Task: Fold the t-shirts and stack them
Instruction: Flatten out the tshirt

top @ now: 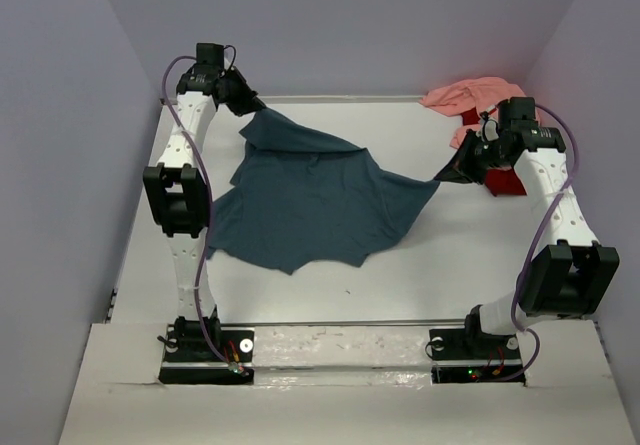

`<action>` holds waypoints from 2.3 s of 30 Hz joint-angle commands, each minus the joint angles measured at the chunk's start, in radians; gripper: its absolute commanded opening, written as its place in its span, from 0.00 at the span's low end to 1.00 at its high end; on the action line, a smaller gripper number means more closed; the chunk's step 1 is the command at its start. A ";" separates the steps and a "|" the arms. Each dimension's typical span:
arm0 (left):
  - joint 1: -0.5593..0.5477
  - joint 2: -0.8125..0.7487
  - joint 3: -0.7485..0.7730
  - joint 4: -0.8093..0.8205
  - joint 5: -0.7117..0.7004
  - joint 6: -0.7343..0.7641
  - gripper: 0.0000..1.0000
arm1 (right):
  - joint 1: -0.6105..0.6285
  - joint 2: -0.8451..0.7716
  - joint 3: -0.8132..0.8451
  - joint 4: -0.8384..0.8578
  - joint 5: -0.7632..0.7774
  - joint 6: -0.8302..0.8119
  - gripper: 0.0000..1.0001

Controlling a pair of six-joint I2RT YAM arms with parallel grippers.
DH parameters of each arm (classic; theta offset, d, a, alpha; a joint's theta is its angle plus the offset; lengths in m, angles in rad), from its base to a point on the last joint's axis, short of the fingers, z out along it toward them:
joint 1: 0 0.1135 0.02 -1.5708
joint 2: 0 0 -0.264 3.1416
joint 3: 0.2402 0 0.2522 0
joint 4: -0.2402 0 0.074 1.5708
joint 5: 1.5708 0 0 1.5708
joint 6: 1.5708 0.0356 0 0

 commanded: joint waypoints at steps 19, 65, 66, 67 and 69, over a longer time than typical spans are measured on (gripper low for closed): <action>0.013 -0.523 -0.040 0.111 -0.504 0.106 0.00 | 0.002 -0.068 -0.047 -0.002 0.048 -0.036 0.00; 0.090 -0.772 -0.498 0.527 -0.141 -0.181 0.00 | -0.057 -0.043 0.165 0.184 -0.287 0.152 0.00; 0.099 -0.849 -0.547 0.469 -0.162 -0.188 0.00 | -0.057 -0.092 0.093 0.094 -0.279 0.127 0.00; 0.111 -0.887 -0.642 0.368 -0.211 -0.199 0.00 | -0.057 -0.119 0.056 0.051 -0.270 0.113 0.00; 0.125 -0.977 -0.743 0.297 -0.213 -0.226 0.00 | -0.057 -0.178 -0.009 -0.089 -0.256 0.072 0.00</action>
